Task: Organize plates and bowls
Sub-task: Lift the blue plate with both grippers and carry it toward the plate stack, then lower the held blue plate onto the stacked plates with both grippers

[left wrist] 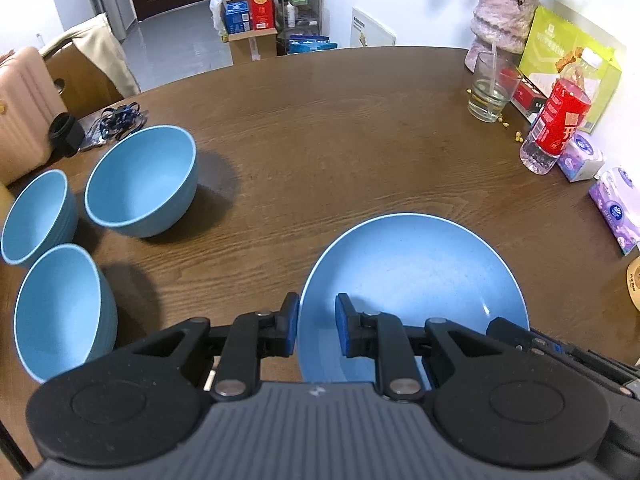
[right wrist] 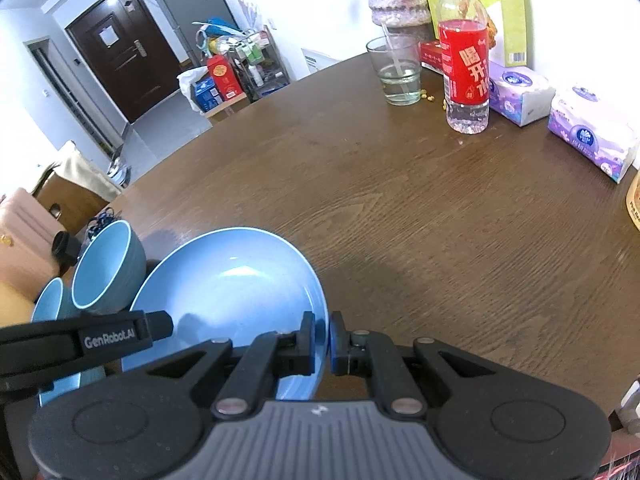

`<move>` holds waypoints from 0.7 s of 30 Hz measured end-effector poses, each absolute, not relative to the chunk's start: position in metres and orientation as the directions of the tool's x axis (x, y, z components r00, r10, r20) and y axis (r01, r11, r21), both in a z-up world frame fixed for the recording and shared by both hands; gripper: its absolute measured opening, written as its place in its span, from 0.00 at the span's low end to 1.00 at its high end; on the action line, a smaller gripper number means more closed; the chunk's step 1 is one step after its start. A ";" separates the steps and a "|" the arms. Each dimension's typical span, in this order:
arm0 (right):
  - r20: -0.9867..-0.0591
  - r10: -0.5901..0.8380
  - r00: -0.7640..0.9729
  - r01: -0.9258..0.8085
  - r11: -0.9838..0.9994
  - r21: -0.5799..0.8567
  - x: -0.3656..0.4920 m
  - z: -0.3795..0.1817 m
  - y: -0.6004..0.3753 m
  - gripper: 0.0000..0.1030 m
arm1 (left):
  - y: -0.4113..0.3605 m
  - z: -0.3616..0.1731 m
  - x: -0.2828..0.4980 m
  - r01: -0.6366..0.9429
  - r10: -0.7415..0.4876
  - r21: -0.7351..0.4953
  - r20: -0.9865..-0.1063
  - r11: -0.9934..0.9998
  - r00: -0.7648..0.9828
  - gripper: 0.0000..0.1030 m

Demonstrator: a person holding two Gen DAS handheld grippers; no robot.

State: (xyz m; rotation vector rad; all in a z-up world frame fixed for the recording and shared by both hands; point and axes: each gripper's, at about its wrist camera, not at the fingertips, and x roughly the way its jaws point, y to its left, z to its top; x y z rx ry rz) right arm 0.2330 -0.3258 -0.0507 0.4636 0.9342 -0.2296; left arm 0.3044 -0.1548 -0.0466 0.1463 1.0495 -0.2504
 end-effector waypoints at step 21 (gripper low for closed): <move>-0.807 0.070 0.586 0.244 0.935 0.258 0.185 -0.029 -0.313 0.06 | -0.124 -0.035 0.235 0.145 -0.104 -0.039 -0.875 0.989 0.474 0.20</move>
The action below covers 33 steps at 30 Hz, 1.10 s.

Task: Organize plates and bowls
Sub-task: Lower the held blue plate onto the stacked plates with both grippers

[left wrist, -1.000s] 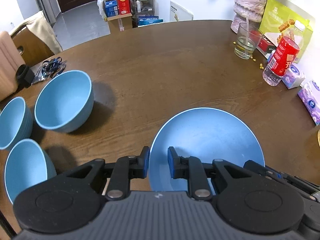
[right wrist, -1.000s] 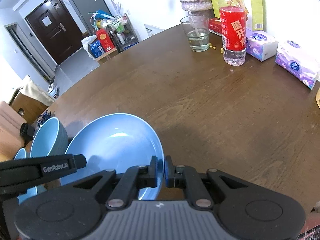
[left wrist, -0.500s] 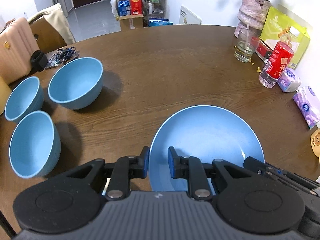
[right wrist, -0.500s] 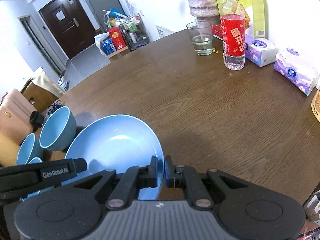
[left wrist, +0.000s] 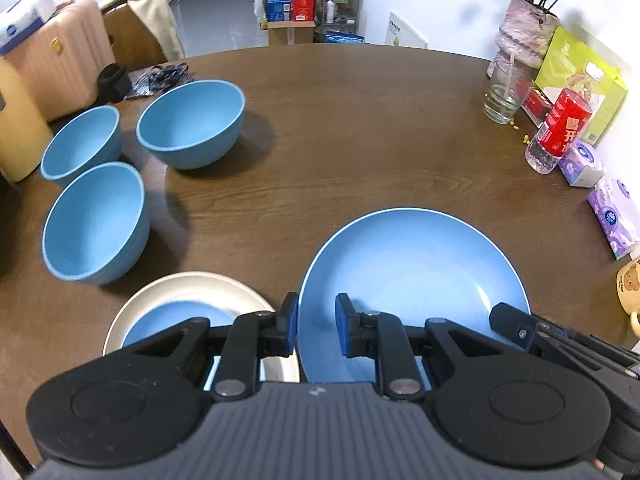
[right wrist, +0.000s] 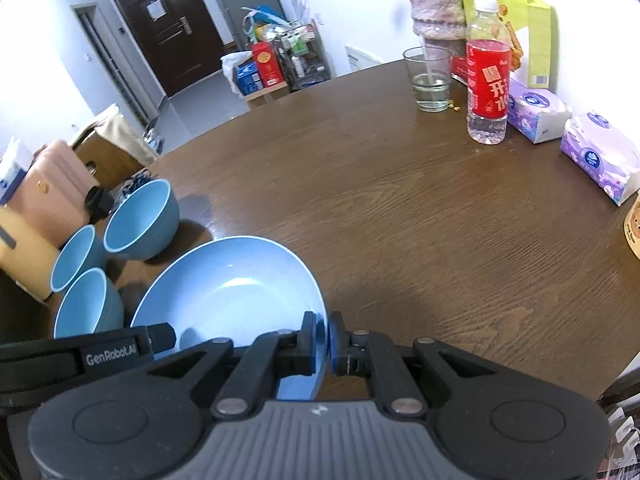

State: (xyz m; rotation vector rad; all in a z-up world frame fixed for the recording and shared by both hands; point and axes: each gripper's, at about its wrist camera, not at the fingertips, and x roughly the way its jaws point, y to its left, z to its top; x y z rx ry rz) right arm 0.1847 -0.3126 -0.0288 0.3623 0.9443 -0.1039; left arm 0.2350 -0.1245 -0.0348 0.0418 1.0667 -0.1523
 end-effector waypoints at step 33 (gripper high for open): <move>-0.831 0.195 0.521 0.006 0.973 0.232 0.169 -0.033 -0.202 0.06 | -0.003 -0.050 0.198 -0.043 -0.012 -0.035 -0.893 0.998 0.449 0.20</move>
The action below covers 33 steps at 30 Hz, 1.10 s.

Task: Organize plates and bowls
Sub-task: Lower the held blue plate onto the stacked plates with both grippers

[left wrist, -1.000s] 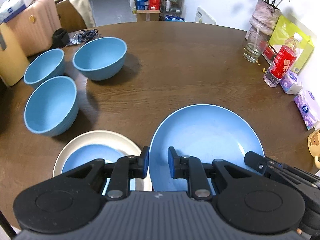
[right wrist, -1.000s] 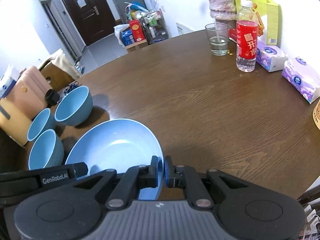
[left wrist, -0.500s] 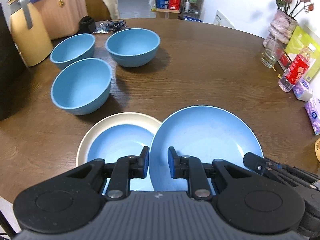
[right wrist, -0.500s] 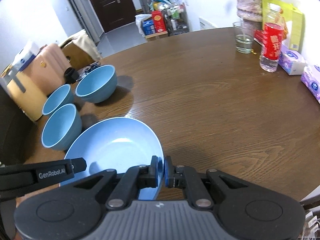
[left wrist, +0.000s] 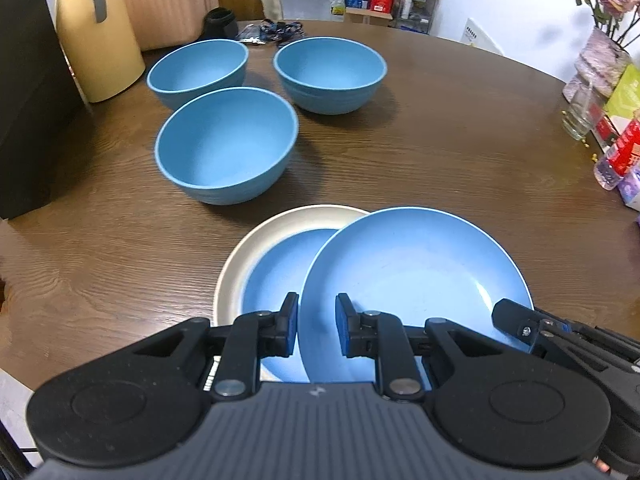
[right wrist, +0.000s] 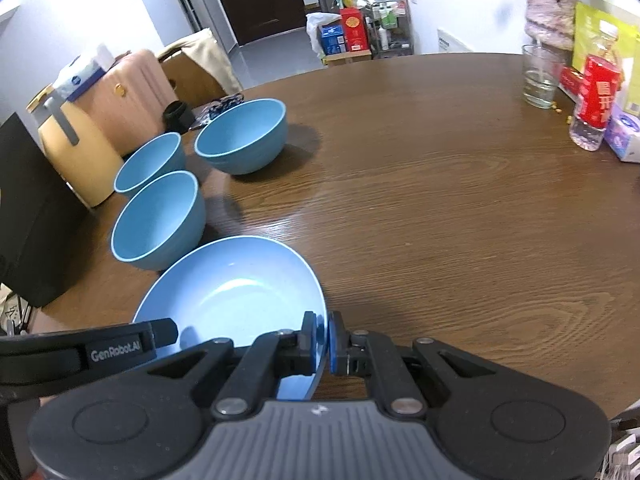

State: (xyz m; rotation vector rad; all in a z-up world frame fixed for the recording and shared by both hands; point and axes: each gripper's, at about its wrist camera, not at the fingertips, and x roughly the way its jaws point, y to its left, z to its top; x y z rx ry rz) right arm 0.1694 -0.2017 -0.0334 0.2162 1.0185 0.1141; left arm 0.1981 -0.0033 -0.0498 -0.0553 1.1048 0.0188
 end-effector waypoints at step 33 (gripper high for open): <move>-0.827 0.057 0.559 0.050 0.994 0.102 0.181 -0.094 -0.131 0.07 | 0.023 -0.110 0.233 0.163 0.013 0.090 -0.905 0.983 0.425 0.19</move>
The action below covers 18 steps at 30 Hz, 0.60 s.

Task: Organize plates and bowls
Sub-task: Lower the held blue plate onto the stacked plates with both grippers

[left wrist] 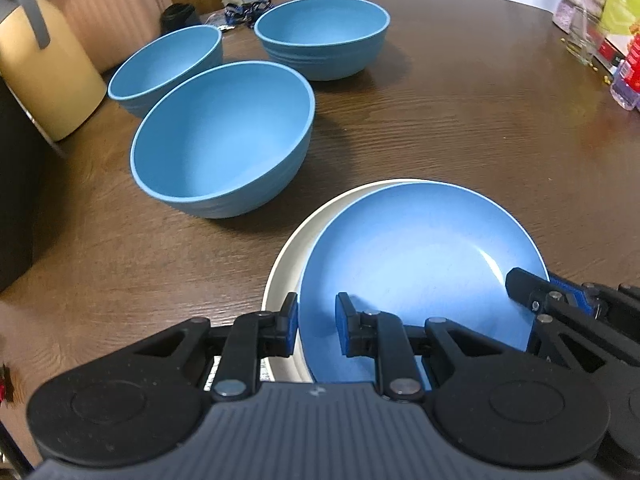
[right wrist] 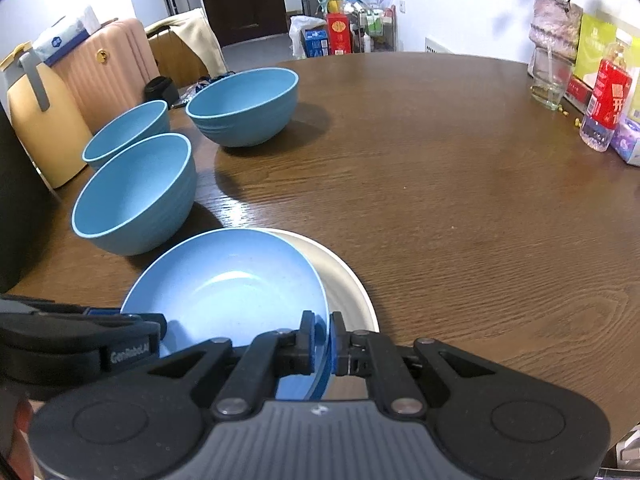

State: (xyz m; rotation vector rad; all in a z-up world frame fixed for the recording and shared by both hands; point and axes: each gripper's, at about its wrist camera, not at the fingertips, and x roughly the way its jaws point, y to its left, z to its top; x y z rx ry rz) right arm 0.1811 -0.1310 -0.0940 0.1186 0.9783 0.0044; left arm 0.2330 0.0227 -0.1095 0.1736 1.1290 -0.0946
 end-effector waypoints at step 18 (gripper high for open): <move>-0.829 0.015 0.559 0.033 0.999 0.041 0.184 -0.101 -0.125 0.06 | 0.016 -0.112 0.232 0.203 0.026 0.127 -0.898 0.971 0.439 0.20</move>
